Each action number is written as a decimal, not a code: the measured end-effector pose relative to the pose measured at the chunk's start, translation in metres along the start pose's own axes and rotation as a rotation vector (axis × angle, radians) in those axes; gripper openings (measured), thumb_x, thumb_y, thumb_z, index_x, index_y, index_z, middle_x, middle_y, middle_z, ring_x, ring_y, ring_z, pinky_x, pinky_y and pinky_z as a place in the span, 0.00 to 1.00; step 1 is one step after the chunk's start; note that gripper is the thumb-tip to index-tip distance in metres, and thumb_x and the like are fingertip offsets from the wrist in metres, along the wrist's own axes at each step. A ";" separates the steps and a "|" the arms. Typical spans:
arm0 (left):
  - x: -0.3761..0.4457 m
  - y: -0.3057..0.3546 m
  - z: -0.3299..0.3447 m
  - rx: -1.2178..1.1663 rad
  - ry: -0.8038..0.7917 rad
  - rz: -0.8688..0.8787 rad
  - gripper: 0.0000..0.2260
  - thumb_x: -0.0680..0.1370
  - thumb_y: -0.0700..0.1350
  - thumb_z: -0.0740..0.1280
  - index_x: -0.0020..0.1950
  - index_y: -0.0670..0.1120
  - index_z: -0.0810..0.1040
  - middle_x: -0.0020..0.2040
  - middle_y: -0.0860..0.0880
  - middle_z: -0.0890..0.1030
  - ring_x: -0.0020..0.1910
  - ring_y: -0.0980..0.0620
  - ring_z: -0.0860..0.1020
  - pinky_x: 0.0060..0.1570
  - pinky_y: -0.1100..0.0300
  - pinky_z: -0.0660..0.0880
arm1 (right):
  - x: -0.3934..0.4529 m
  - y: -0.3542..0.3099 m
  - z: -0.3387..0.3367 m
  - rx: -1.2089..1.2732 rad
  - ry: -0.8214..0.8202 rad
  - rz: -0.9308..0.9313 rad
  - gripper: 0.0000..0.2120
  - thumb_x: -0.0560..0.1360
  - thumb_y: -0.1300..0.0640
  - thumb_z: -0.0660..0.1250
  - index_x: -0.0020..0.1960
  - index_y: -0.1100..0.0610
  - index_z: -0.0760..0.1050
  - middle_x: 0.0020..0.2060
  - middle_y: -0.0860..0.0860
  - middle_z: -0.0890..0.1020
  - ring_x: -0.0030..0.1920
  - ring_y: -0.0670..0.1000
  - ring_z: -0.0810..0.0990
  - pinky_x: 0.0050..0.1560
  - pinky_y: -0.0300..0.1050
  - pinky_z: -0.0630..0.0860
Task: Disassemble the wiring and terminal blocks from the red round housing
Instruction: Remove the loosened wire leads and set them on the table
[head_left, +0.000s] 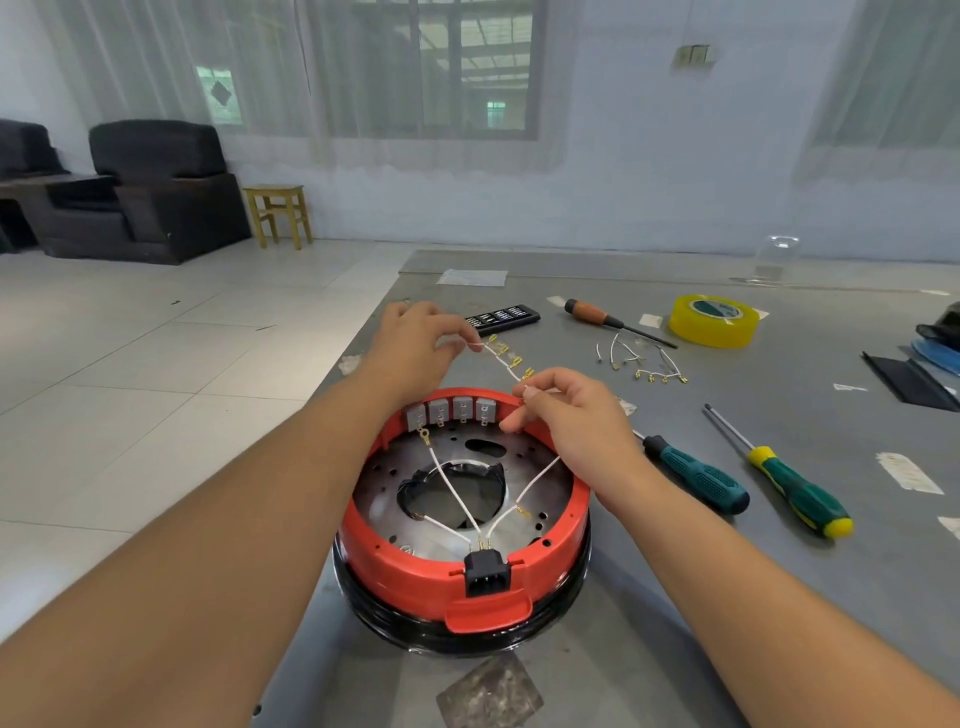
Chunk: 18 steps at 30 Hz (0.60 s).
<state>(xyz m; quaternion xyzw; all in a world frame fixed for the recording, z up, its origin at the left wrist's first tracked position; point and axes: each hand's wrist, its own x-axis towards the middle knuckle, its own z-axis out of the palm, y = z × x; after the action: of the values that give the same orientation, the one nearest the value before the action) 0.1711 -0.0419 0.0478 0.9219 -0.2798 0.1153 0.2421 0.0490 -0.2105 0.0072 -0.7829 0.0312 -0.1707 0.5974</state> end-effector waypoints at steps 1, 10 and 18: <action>0.000 0.001 0.002 0.022 -0.006 -0.023 0.11 0.86 0.49 0.64 0.63 0.59 0.83 0.64 0.50 0.76 0.72 0.42 0.64 0.73 0.52 0.61 | 0.001 0.000 0.000 0.007 0.010 0.009 0.06 0.82 0.59 0.63 0.50 0.56 0.79 0.35 0.49 0.87 0.47 0.48 0.84 0.43 0.28 0.72; -0.054 0.029 -0.014 -0.285 0.266 0.015 0.10 0.81 0.46 0.71 0.61 0.53 0.83 0.60 0.53 0.81 0.66 0.48 0.74 0.65 0.57 0.67 | 0.011 0.001 -0.008 0.452 0.044 0.238 0.08 0.81 0.64 0.61 0.58 0.63 0.75 0.42 0.58 0.88 0.44 0.51 0.87 0.46 0.45 0.83; -0.075 0.050 -0.004 0.008 0.081 -0.019 0.11 0.79 0.62 0.67 0.52 0.58 0.84 0.55 0.58 0.82 0.66 0.49 0.71 0.63 0.52 0.66 | 0.015 0.008 -0.019 0.700 -0.046 0.447 0.11 0.78 0.65 0.63 0.59 0.60 0.78 0.48 0.53 0.88 0.48 0.52 0.84 0.60 0.50 0.79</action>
<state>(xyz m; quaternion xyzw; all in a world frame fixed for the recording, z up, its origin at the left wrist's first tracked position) 0.0804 -0.0416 0.0443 0.9200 -0.2605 0.1512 0.2506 0.0581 -0.2345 0.0070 -0.5102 0.1273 -0.0194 0.8503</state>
